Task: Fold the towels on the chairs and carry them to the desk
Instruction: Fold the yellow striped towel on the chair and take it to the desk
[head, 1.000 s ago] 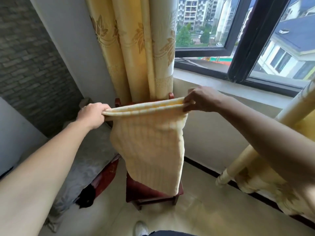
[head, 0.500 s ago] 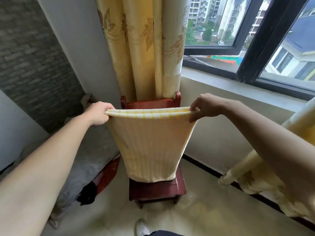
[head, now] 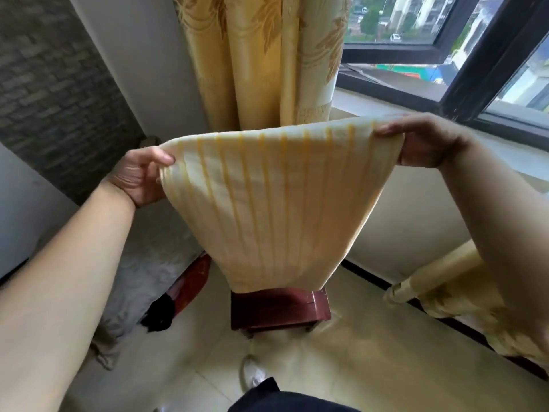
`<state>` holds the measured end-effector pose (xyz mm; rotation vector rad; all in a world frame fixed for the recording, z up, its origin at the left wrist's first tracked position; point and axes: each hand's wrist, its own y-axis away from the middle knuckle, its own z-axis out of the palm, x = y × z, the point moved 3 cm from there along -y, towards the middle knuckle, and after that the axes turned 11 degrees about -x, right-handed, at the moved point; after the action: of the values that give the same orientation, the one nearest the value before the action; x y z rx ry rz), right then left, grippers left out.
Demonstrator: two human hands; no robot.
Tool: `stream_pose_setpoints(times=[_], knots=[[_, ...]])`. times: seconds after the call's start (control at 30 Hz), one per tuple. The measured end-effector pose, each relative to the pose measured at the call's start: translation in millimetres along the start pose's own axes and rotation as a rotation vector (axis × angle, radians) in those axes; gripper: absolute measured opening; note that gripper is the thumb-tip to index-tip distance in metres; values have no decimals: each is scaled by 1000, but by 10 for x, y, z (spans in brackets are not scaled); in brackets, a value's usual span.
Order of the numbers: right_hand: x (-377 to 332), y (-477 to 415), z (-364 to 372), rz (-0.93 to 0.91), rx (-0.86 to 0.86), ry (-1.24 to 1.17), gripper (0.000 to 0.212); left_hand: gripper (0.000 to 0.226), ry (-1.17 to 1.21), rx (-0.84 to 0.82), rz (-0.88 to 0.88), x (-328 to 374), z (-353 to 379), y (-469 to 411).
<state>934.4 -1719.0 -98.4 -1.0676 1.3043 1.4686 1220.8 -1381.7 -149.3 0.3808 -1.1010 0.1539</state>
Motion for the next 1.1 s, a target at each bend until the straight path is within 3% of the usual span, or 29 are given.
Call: stream_pose_setpoints(times=[0.03,0.07,0.13,0.2,0.33,0.4,0.57,0.67,0.77,0.93,1.1], knots=[[4,-42,-15,-24,33,-48,92,32,70,32,55,14,-20,-62],[20,-101,-32,-45,61,-89,94,24,127,72,113,25,-33,-135],[99,-260,-67,-62,144,-164,60,6,160,148,181,27,-62,-315],[190,-428,-127,-39,295,-194,24,19,127,209,142,-36,-70,-517],[426,-770,-266,117,537,34,25,18,-152,496,43,-207,-330,-876],[470,-882,-335,119,616,198,19,25,-284,558,23,-219,-300,-1004],[334,-873,-393,-85,784,291,9,24,-423,755,257,76,-152,-1111],[310,-756,-278,-158,795,350,4,16,-533,845,378,77,-128,-1011],[539,-613,-144,-99,723,413,8,19,-677,910,367,-231,-78,-855],[1409,-356,73,159,590,519,4,31,-867,883,192,-1282,-28,-444],[2304,6,456,441,360,624,12,19,-1004,712,-388,-2501,44,99]])
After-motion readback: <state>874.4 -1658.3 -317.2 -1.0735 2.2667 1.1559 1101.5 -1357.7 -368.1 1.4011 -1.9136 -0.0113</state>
